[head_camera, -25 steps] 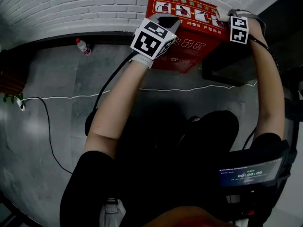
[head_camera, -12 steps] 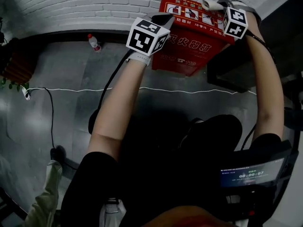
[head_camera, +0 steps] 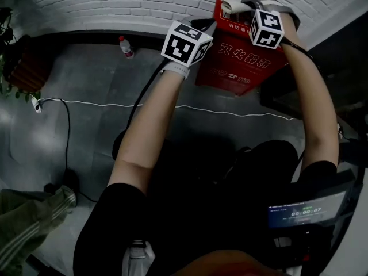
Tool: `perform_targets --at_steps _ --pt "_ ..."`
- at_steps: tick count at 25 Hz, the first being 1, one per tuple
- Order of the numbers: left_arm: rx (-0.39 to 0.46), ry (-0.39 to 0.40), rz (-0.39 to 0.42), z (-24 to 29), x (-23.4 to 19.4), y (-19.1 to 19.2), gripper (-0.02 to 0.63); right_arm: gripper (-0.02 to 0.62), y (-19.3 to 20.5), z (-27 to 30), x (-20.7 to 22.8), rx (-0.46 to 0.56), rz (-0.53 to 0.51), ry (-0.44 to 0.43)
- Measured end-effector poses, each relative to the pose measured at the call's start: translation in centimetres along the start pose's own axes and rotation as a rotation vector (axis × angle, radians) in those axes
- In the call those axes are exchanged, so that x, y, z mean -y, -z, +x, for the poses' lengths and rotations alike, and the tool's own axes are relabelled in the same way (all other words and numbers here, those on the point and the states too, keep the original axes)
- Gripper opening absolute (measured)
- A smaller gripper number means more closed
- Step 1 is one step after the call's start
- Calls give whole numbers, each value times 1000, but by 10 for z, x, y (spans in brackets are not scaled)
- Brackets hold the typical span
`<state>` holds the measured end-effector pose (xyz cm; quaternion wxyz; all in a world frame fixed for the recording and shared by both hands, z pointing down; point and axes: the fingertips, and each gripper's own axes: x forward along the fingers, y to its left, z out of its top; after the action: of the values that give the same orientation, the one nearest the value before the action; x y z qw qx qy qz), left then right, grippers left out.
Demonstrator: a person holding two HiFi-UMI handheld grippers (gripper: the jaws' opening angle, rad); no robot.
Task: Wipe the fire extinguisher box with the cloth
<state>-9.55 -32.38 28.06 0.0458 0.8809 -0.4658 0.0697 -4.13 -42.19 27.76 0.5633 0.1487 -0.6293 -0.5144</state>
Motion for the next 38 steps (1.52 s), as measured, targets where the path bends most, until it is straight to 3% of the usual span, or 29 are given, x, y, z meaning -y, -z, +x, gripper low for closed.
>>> perform_targets --at_steps 7,19,38 --pt "9 -4 -20 0 -15 -3 3 97 -33 19 -16 32 -59 -58" --pt "-16 -4 7 19 -4 11 3 94 -31 15 -50 65 -102 -117" --pt "-34 77 72 74 70 17 3 94 85 -29 -114 -38 -74 -216"
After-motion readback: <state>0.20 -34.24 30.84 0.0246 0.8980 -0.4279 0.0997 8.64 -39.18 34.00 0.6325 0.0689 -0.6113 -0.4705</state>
